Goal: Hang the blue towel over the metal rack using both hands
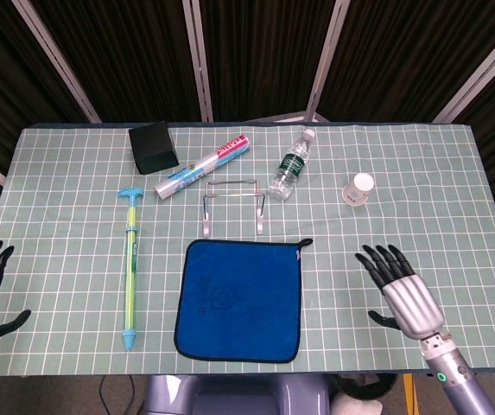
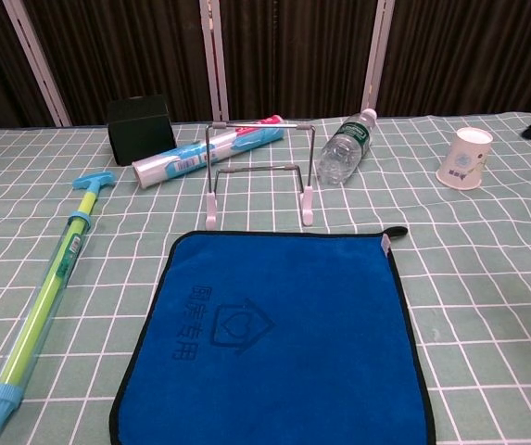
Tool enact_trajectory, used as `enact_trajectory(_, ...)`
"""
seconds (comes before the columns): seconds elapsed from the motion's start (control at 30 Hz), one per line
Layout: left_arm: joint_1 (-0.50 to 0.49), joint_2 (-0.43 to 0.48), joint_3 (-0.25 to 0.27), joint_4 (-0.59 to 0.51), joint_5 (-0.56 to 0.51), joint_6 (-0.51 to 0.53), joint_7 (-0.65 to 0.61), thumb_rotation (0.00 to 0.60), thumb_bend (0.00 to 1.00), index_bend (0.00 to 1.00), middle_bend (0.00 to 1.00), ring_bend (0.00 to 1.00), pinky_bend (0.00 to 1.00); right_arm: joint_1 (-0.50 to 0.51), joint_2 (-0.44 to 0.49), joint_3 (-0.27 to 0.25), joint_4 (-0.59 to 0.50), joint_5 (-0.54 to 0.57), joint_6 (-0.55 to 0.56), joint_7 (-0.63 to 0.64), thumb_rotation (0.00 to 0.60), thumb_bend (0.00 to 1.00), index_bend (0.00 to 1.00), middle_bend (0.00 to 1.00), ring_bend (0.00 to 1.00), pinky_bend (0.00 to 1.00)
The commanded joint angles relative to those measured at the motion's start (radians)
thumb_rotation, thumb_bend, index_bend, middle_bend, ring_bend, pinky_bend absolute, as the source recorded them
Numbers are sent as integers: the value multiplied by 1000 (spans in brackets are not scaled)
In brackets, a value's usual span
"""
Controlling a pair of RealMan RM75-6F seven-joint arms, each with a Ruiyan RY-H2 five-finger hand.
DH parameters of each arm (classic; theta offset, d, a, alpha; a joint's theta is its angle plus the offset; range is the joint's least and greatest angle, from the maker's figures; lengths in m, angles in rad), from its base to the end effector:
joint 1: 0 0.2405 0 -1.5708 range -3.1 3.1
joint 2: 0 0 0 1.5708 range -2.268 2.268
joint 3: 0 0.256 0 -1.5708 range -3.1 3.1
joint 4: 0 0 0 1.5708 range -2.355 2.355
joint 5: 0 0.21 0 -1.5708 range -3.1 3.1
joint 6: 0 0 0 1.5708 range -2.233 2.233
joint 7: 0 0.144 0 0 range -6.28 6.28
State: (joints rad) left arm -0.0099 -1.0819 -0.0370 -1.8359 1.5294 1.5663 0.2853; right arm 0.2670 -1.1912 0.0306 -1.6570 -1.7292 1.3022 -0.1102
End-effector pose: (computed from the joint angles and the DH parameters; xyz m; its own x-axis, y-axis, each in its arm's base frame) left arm -0.2745 0.1541 0.1615 0.4867 -0.0258 0.8732 0.8735 0.0305 -0.4859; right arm -0.2387 -0.2151 0.0954 0.4648 -0.0941 0.8804 -0.8216 -0.4164 0.3893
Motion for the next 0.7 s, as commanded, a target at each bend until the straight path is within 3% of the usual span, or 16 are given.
enact_trajectory(0.03,-21,-21,-14,11,-38,-34,38,600,0,0,0,0,0,218,-112,2,152,-152,-185,126,600,0,0,0,0,0)
enact_trajectory(0.27,-35,-49,-29,21,-98,-58,91,600,0,0,0,0,0,358,-251,-19,358,-241,-225,196,600,85,0,0,0,0)
enact_trajectory(0.53,-50,-65,-35,36,-134,-80,112,600,0,0,0,0,0,421,-369,-71,571,-284,-185,243,600,94,0,0,0,0)
enact_trajectory(0.7,-53,-67,-34,36,-135,-79,114,600,0,0,0,0,0,435,-414,-89,646,-282,-153,262,600,94,0,0,0,0)
